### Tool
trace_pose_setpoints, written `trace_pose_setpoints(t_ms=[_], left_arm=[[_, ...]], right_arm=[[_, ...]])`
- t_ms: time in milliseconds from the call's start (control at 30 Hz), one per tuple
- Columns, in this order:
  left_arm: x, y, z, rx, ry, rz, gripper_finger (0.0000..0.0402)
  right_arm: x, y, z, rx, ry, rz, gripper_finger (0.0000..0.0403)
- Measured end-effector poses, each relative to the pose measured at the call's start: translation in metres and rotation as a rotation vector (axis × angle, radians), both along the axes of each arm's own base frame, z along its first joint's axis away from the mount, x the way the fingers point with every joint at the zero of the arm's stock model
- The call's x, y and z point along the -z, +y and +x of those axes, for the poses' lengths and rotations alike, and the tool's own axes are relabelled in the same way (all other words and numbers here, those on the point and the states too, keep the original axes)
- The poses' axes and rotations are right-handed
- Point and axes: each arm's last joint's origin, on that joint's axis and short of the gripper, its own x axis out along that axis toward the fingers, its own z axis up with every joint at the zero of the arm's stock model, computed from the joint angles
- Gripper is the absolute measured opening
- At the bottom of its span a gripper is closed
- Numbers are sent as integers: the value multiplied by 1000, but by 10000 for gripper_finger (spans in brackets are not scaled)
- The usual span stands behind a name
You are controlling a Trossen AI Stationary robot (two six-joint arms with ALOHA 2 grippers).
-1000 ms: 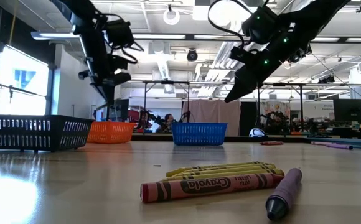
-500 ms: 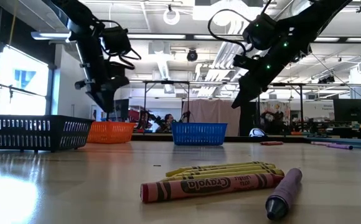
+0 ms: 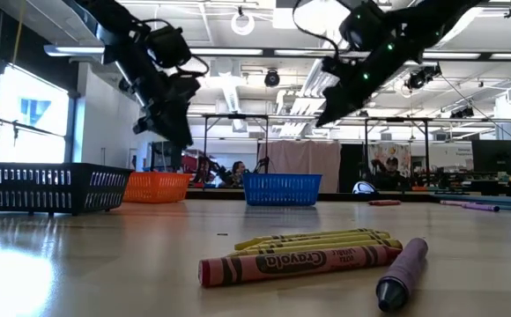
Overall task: Sort crayons
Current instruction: Put the red crayon into the blue bin
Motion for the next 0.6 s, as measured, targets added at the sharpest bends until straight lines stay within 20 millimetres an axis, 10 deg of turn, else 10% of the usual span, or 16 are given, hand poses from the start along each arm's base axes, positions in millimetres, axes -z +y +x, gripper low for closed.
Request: trace_pose_setpoints(t_ms=[600], left_arm=[[-78, -33, 45, 11, -300, -177, 74]], right_arm=[[-98, -71, -34, 112, -158, 90, 128]])
